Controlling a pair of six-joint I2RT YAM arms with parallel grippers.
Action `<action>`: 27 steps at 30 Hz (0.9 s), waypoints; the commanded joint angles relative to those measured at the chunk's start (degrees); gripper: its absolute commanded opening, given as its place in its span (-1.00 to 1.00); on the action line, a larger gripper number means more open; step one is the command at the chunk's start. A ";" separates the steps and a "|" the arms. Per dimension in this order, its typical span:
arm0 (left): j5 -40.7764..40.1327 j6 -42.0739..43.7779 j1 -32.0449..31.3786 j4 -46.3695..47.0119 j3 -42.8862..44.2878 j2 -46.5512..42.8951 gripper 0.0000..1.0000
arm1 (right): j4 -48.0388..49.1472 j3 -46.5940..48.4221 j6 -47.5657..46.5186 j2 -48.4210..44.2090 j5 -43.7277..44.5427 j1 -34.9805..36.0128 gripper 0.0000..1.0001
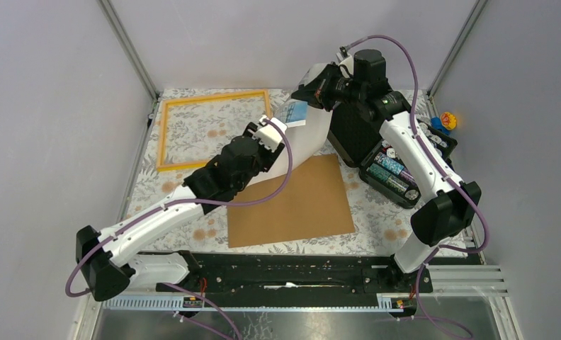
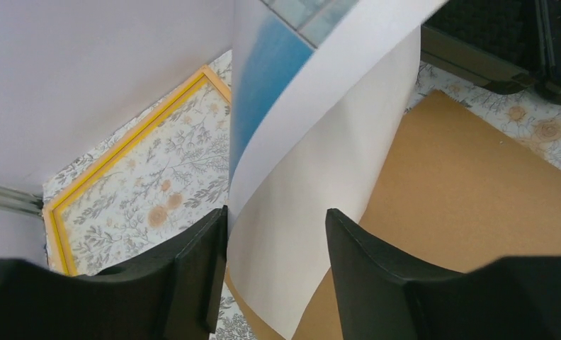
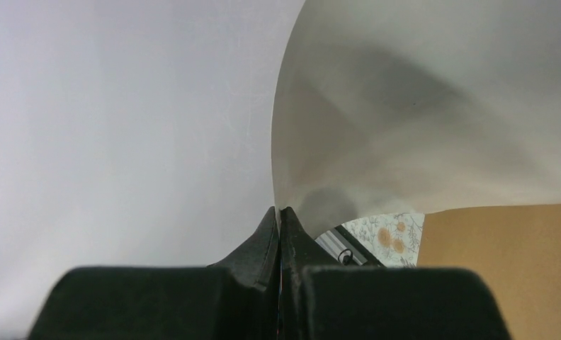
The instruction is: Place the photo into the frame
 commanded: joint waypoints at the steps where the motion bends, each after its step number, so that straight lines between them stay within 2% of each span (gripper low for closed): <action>1: -1.36 0.99 0.02 4.89 2.27 2.36 0.11 | 2.98 0.93 1.00 -0.93 -1.69 0.64 -0.99; 6: -3.85 1.59 0.03 8.28 0.36 1.63 -0.33 | 2.97 0.27 1.00 -1.15 -1.65 0.57 -0.96; 8: -4.64 1.91 0.02 8.45 0.01 1.41 -0.50 | 3.02 0.23 0.98 -1.20 -1.72 0.63 -0.89; 11: -6.94 2.19 -0.01 8.64 -0.09 0.82 -0.70 | 3.62 0.13 1.01 -1.02 -1.98 0.64 -0.70; 17: -7.21 -1.16 0.01 8.87 -1.77 -2.15 -0.89 | 4.92 1.67 -1.51 -0.27 -3.79 0.51 0.13; 19: -8.63 -3.81 0.17 8.29 -1.73 -2.53 -1.00 | 4.30 3.98 -4.97 0.10 -6.26 -0.55 0.30; 21: -9.46 -7.25 0.87 7.08 -1.40 -2.74 -1.00 | 3.36 4.40 -7.65 -0.63 -7.39 -2.29 0.55; 23: -8.23 -10.76 2.55 5.28 -0.94 -3.02 -1.00 | 3.14 4.11 -10.69 -2.23 -8.03 -4.64 0.87; 24: -7.37 -13.40 3.70 4.38 -0.67 -3.20 -1.00 | 2.82 3.97 -12.17 -3.11 -8.27 -6.10 0.98; 27: -3.52 -20.23 9.20 0.79 0.95 -3.67 -1.00 | 1.34 3.54 -16.90 -6.16 -7.62 -9.79 0.99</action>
